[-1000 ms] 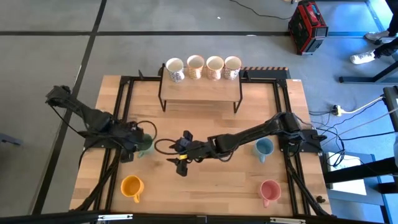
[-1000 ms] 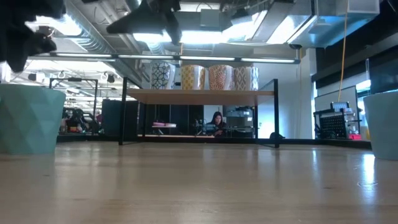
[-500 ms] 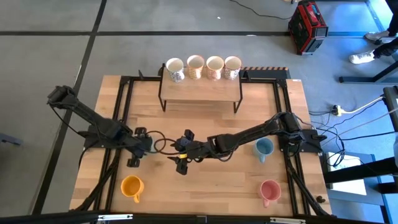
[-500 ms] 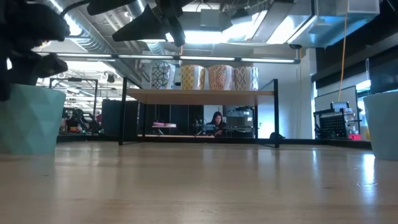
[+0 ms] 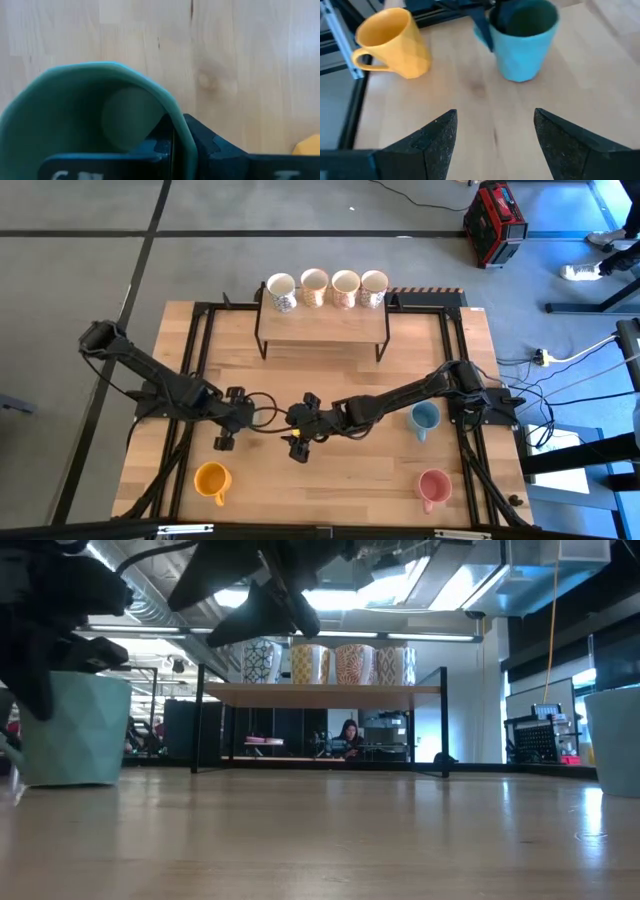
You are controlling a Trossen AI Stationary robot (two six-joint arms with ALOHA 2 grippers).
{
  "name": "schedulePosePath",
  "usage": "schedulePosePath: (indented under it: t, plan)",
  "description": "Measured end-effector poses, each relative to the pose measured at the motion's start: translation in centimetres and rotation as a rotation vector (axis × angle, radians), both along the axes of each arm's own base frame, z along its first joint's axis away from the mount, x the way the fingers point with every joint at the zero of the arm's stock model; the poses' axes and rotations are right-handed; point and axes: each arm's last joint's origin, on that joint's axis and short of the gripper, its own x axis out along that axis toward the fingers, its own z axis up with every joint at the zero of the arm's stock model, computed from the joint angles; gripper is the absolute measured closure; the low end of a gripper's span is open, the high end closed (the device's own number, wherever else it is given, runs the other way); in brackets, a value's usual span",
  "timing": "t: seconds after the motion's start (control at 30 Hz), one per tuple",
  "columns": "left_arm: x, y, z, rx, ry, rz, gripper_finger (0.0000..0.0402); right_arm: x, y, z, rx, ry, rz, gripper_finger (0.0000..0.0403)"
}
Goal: Place coffee mugs
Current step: Put the green mug on the shelf
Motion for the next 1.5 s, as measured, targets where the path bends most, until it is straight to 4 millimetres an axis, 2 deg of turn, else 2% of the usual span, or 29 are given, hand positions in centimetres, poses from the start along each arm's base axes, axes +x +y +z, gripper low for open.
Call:
schedulePosePath:
  t: [0.4,0.67,0.9,1.07,1.27,1.5]
  plan:
    - [1.6,0.5,1.3,-0.071,-0.091,0.070,0.0385,-0.4,1.6,0.3,0.014,-0.020,0.080,0.0150]
    - [3.4,0.9,0.5,-0.120,-0.085,0.097,0.0385,-1.1,1.5,1.4,-0.033,-0.006,0.113,0.0150]
    - [4.8,0.8,0.8,-0.114,-0.080,0.104,0.0379,-1.7,1.3,1.8,-0.078,0.026,0.150,0.0150]
    - [5.6,1.2,1.5,-0.117,-0.112,0.117,0.0383,-3.1,1.0,2.2,-0.079,0.019,0.151,0.0150]
    - [6.2,1.3,1.3,-0.122,-0.140,0.131,0.0376,-5.6,1.1,2.0,-0.106,0.034,0.108,0.0150]
    - [7.0,1.0,0.7,-0.150,-0.142,0.147,0.0379,-6.1,1.4,1.8,-0.057,0.007,0.094,0.0150]
